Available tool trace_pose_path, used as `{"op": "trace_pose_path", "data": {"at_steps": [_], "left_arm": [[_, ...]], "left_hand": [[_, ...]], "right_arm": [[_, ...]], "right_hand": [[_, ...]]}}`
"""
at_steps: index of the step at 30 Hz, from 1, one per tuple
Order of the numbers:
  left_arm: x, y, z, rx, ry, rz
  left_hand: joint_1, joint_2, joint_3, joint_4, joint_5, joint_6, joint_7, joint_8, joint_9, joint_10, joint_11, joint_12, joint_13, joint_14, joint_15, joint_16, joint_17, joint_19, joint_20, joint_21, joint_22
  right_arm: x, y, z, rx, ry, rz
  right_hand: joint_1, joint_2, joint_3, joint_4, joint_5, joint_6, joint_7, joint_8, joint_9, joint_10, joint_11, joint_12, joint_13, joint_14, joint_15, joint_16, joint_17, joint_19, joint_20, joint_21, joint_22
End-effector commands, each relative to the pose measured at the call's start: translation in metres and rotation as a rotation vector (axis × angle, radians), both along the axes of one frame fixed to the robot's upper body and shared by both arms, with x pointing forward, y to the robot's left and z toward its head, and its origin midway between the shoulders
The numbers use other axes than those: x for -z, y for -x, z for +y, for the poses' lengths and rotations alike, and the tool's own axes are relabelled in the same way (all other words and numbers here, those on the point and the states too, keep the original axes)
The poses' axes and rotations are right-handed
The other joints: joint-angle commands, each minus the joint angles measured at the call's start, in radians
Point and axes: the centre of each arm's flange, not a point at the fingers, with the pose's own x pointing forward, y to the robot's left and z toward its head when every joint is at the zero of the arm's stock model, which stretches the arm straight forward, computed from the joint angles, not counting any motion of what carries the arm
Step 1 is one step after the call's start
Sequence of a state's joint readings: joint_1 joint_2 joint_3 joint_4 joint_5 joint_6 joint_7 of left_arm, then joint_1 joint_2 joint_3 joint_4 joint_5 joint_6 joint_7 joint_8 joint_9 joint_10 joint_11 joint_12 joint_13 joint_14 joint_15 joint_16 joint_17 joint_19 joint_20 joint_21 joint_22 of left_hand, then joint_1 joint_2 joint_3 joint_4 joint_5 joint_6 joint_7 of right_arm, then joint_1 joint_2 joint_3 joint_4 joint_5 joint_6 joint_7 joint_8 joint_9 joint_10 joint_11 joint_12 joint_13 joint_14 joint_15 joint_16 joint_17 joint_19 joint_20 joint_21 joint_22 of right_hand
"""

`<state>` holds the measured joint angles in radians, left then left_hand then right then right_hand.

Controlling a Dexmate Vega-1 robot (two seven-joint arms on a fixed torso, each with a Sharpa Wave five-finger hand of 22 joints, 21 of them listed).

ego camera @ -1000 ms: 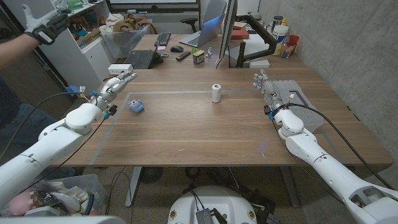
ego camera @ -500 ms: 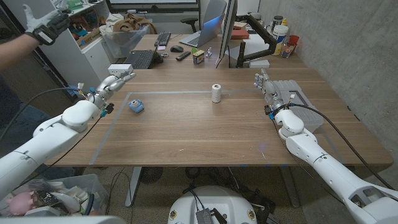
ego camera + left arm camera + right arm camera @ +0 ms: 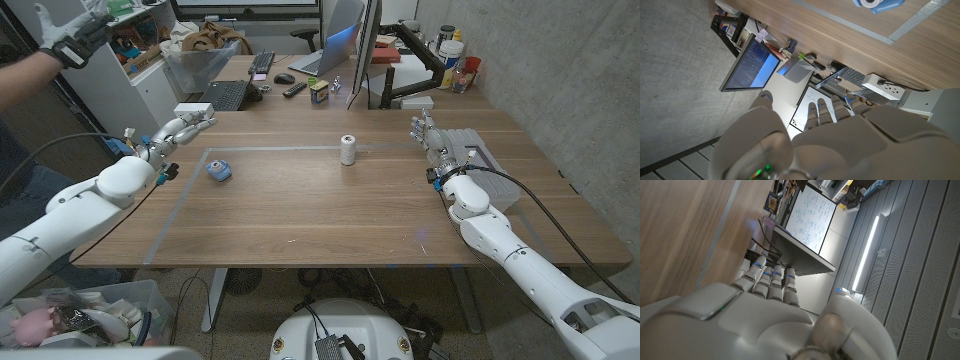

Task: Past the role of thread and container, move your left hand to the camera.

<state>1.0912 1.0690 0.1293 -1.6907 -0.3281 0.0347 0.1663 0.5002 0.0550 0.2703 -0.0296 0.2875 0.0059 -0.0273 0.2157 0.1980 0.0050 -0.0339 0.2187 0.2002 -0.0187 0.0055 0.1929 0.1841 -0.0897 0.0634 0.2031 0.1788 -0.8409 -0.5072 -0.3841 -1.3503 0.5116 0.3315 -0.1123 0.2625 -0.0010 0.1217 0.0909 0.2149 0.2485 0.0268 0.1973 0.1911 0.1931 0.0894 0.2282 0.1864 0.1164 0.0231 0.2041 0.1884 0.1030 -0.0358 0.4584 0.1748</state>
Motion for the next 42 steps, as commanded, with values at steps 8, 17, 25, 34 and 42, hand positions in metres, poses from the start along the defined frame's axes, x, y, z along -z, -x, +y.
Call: {"op": "trace_pose_path", "data": {"at_steps": [8,17,25,34,42], "left_arm": [[0.001,-0.005,0.011,-0.042,-0.043,0.036],[-0.001,-0.015,0.009,-0.05,-0.079,0.068],[-0.008,-0.022,0.001,-0.068,-0.136,0.091],[-0.008,-0.026,-0.003,-0.087,-0.17,0.118],[-0.006,-0.033,-0.005,-0.13,-0.222,0.148]], "left_hand": [[0.02,-0.001,0.006,-0.014,-0.005,0.011,-0.012,0.006,0.002,0.009,-0.009,0.005,0.004,0.007,0.001,0.003,0.001,-0.003,0.022,0.003,0.006],[0.028,-0.001,0.008,-0.02,-0.008,0.018,-0.014,0.008,0.002,0.012,-0.01,0.006,0.005,0.008,0.001,0.003,0.002,-0.003,0.022,0.003,0.006],[0.037,-0.002,0.01,-0.027,-0.012,0.019,-0.017,0.008,0.002,0.01,-0.012,0.005,0.006,0.009,0.006,0.003,0.003,-0.007,0.04,0.002,0.007],[0.045,-0.003,0.012,-0.032,-0.015,0.017,-0.019,0.006,0.003,0.007,-0.02,0.003,0.007,0.012,0.016,0.004,0.004,-0.009,0.051,0.002,0.008],[0.05,-0.004,0.013,-0.036,-0.018,0.021,-0.021,0.007,0.003,0.011,-0.02,0.006,0.009,0.012,0.016,0.004,0.005,-0.007,0.059,0.003,0.009]], "right_arm": [[-0.01,-0.002,0.009,-0.003,0.025,-0.015],[-0.009,-0.001,0.01,0.001,0.022,-0.018],[-0.008,0.001,0.008,0.004,0.013,-0.026],[-0.004,0.0,0.006,0.009,0.005,-0.03],[-0.006,-0.001,0.005,0.011,0.002,-0.036]], "right_hand": [[-0.002,0.006,-0.002,-0.003,-0.002,0.009,-0.001,0.007,0.0,0.015,0.001,0.006,0.002,0.008,0.001,0.003,0.002,0.01,-0.012,-0.006,0.002],[-0.003,0.006,-0.003,-0.003,-0.002,0.01,-0.002,0.007,0.0,0.016,0.002,0.005,0.002,0.01,0.001,0.003,0.003,0.01,-0.011,-0.009,0.002],[-0.004,0.006,-0.004,-0.004,-0.002,0.012,-0.003,0.007,0.0,0.015,0.0,0.004,0.002,0.01,0.0,0.001,0.003,0.01,-0.01,-0.014,0.002],[-0.004,0.007,-0.006,-0.005,-0.002,0.016,-0.004,0.008,0.0,0.02,0.0,0.005,0.002,0.013,0.002,0.001,0.003,0.01,-0.008,-0.019,0.002],[-0.004,0.007,-0.006,-0.006,-0.002,0.02,-0.009,0.008,0.0,0.026,-0.002,0.006,0.002,0.019,0.001,0.003,0.003,0.012,-0.008,-0.022,0.002]]}}
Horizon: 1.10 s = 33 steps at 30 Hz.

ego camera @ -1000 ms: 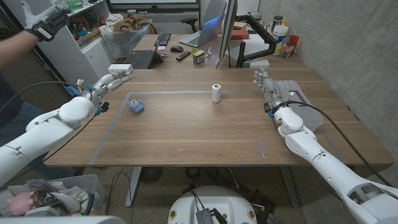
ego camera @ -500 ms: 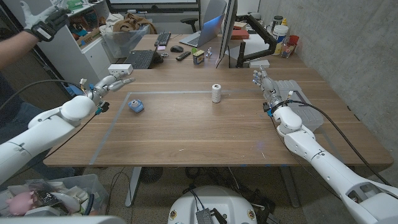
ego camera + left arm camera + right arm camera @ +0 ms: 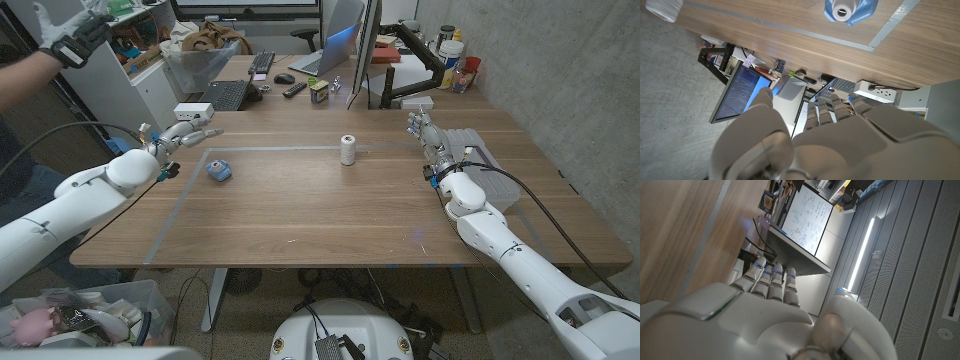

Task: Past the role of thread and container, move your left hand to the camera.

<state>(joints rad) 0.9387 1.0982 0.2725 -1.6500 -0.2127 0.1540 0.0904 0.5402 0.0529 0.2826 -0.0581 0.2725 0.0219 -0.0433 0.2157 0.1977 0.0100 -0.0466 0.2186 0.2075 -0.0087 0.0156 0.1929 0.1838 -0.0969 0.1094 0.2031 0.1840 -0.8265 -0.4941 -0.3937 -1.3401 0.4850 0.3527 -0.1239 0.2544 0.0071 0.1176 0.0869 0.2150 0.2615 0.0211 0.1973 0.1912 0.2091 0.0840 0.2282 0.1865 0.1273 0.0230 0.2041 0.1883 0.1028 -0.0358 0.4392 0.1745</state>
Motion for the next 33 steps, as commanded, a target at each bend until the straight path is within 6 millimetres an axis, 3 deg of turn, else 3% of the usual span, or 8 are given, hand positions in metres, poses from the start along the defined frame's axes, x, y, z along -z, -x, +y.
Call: {"op": "trace_pose_path", "data": {"at_steps": [1,14,20,23,33], "left_arm": [[0.001,-0.009,-0.004,-0.051,-0.074,0.044],[0.007,-0.016,-0.009,-0.063,-0.098,0.078],[0.01,-0.021,-0.01,-0.069,-0.111,0.091],[0.011,-0.024,-0.011,-0.078,-0.126,0.095],[0.017,-0.032,-0.008,-0.102,-0.146,0.128]], "left_hand": [[0.011,-0.002,0.001,-0.008,-0.003,0.005,-0.005,0.007,0.004,0.006,-0.008,0.006,0.002,0.002,0.007,0.004,0.005,-0.001,0.014,0.003,0.004],[0.018,-0.003,0.002,-0.014,-0.007,0.012,-0.007,0.009,0.004,0.002,-0.01,0.005,0.005,0.008,0.024,0.006,0.007,-0.001,0.024,0.004,0.005],[0.021,-0.004,0.003,-0.016,-0.008,0.016,-0.007,0.01,0.004,0.004,-0.009,0.006,0.006,0.011,0.02,0.007,0.008,-0.001,0.028,0.005,0.005],[0.025,-0.005,0.003,-0.019,-0.009,0.023,-0.021,0.012,0.005,0.008,-0.027,0.009,0.008,0.01,0.014,0.007,0.009,0.0,0.029,0.006,0.006],[0.029,-0.007,0.004,-0.023,-0.011,0.034,-0.022,0.016,0.005,0.011,-0.029,0.01,0.01,0.012,0.01,0.008,0.009,0.003,0.032,0.008,0.007]], "right_arm": [[0.0,-0.001,-0.002,0.005,-0.008,-0.008],[-0.001,-0.004,-0.003,0.0,-0.008,-0.01],[-0.002,-0.003,-0.003,-0.003,-0.014,-0.015],[-0.002,-0.003,-0.003,-0.006,-0.016,-0.017],[0.0,-0.005,-0.002,-0.002,-0.017,-0.008]], "right_hand": [[0.004,-0.001,-0.002,-0.002,-0.002,0.007,-0.003,0.008,0.0,0.011,0.002,0.007,0.002,0.008,0.001,0.003,0.003,0.012,-0.009,-0.003,0.002],[0.005,0.0,-0.004,-0.004,-0.002,0.009,-0.004,0.007,0.0,0.01,0.004,0.005,0.002,0.009,0.001,0.001,0.003,0.014,-0.007,-0.01,0.003],[0.005,0.0,-0.004,-0.004,-0.002,0.011,-0.004,0.008,0.0,0.013,0.002,0.005,0.002,0.01,0.002,0.0,0.003,0.015,-0.007,-0.012,0.003],[0.005,0.001,-0.005,-0.005,-0.002,0.012,-0.005,0.008,0.0,0.014,0.002,0.005,0.002,0.011,0.002,0.001,0.003,0.016,-0.007,-0.013,0.003],[0.004,0.001,-0.006,-0.005,-0.002,0.016,-0.005,0.008,0.0,0.016,0.002,0.005,0.002,0.013,0.0,0.0,0.003,0.017,-0.007,-0.017,0.003]]}}
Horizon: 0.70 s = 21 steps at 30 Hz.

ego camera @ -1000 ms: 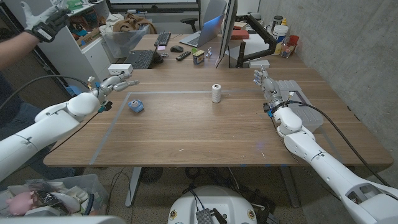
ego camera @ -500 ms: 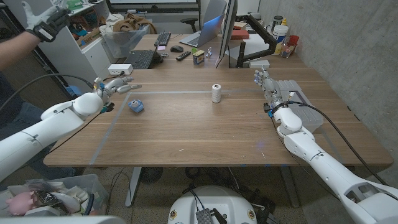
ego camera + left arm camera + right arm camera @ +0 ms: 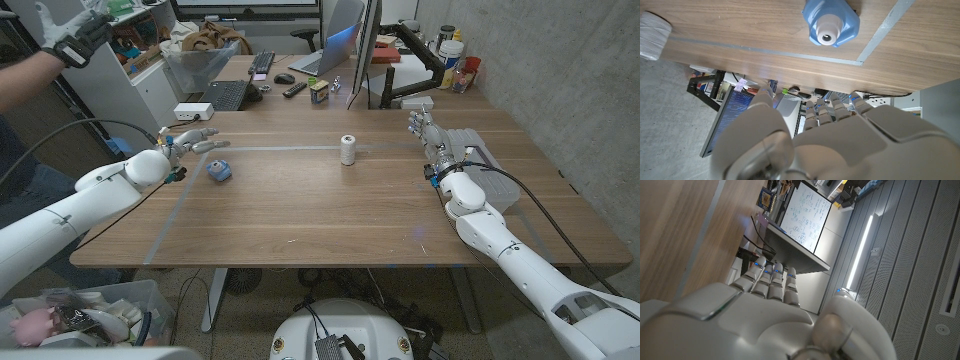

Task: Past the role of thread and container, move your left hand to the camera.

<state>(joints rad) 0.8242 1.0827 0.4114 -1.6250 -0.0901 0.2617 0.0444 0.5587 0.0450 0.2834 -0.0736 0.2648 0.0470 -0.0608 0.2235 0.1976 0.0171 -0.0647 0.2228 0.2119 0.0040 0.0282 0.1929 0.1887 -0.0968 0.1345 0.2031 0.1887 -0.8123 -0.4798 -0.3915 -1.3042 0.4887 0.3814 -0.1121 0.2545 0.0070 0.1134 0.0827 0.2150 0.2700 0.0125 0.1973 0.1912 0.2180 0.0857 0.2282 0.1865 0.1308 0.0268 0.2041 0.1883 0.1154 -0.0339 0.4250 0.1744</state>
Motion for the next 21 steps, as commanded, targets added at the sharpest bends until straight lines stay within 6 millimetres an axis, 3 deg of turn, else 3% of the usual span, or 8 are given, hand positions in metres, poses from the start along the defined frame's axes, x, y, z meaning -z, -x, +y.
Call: {"op": "trace_pose_path", "data": {"at_steps": [1,21], "left_arm": [[0.008,-0.01,0.003,-0.033,-0.029,0.039],[0.021,-0.017,0.014,-0.058,-0.017,0.079]], "left_hand": [[0.011,0.001,0.003,-0.007,-0.003,0.011,-0.003,0.009,0.005,0.004,-0.011,0.006,0.006,0.001,-0.003,0.009,0.005,0.003,0.007,0.008,0.002],[0.017,0.0,0.004,-0.012,-0.006,0.025,-0.002,0.012,0.005,0.009,-0.015,0.009,0.009,0.007,-0.01,0.01,0.006,0.004,0.008,0.009,0.002]], "right_arm": [[0.002,-0.002,0.0,0.002,-0.003,0.006],[-0.002,-0.001,0.004,-0.004,0.01,0.002]], "right_hand": [[0.004,0.002,-0.002,-0.001,-0.002,0.008,0.004,0.008,0.0,0.008,0.001,0.005,0.002,0.01,-0.003,0.0,0.003,0.005,-0.008,-0.003,0.003],[0.003,0.003,-0.004,-0.003,-0.002,0.01,0.005,0.007,0.0,0.01,0.001,0.004,0.002,0.011,-0.003,-0.001,0.003,0.008,-0.008,-0.012,0.003]]}}
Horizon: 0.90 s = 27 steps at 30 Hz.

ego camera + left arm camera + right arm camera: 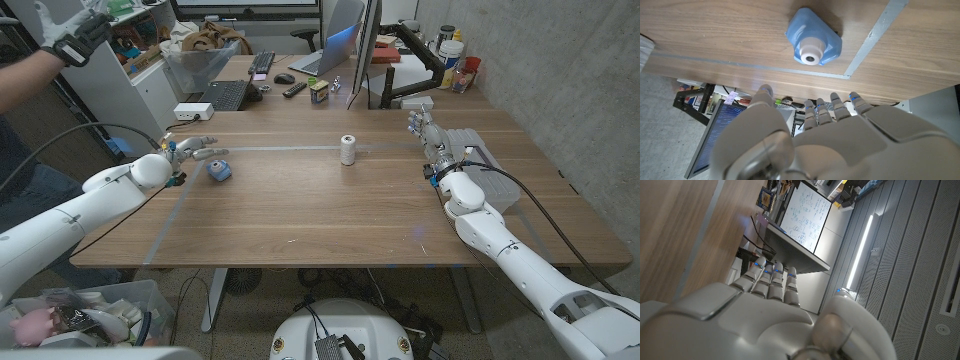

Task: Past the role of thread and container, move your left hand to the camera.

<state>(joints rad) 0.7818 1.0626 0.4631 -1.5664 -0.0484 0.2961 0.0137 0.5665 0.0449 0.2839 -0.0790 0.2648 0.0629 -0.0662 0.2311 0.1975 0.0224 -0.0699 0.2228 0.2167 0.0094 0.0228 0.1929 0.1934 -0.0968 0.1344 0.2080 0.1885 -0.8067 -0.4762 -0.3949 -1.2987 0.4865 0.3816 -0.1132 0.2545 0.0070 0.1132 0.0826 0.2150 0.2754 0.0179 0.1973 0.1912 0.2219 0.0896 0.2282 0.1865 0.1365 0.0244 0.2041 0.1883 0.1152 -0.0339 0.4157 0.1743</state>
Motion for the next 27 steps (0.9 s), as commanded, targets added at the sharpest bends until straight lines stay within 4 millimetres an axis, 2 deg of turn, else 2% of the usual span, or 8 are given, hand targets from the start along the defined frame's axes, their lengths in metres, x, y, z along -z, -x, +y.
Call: {"op": "trace_pose_path", "data": {"at_steps": [1,14,27], "left_arm": [[0.0065,-0.0036,0.0041,-0.01,0.005,0.017],[0.0039,-0.0037,0.0073,-0.014,0.015,0.004],[0.0077,-0.0078,0.0064,-0.015,0.023,0.013]], "left_hand": [[0.009,0.0,0.004,-0.007,-0.006,0.01,0.004,0.004,0.005,0.003,-0.009,0.009,0.004,0.001,-0.005,0.01,0.002,0.004,0.009,0.004,0.003],[0.011,0.0,0.004,-0.009,-0.007,0.011,0.003,0.004,0.005,0.007,-0.01,0.01,0.006,0.002,-0.004,0.011,0.003,0.005,0.009,0.005,0.003],[0.013,0.0,0.004,-0.01,-0.008,0.013,0.004,0.003,0.006,0.007,-0.013,0.01,0.007,0.005,-0.007,0.012,0.003,0.005,0.01,0.005,0.003]], "right_arm": [[-0.0011,-0.0001,0.0029,-0.004,0.012,0.002],[0.0006,-0.0004,0.0029,-0.002,0.014,0.007],[-0.002,-0.0065,0.0057,-0.012,0.021,0.006]], "right_hand": [[0.003,0.003,-0.004,-0.003,-0.002,0.005,0.0,0.007,0.0,0.007,-0.002,0.004,0.002,0.006,-0.001,-0.001,0.003,0.008,-0.008,-0.003,0.003],[0.002,0.004,-0.006,-0.003,-0.002,0.006,0.0,0.007,0.0,0.007,0.003,0.003,0.002,0.007,-0.001,-0.002,0.003,0.009,-0.007,-0.008,0.004],[0.001,0.004,-0.007,-0.004,-0.002,0.006,-0.001,0.006,0.0,0.006,-0.003,0.002,0.002,0.008,0.0,-0.002,0.003,0.011,-0.006,-0.012,0.004]]}}
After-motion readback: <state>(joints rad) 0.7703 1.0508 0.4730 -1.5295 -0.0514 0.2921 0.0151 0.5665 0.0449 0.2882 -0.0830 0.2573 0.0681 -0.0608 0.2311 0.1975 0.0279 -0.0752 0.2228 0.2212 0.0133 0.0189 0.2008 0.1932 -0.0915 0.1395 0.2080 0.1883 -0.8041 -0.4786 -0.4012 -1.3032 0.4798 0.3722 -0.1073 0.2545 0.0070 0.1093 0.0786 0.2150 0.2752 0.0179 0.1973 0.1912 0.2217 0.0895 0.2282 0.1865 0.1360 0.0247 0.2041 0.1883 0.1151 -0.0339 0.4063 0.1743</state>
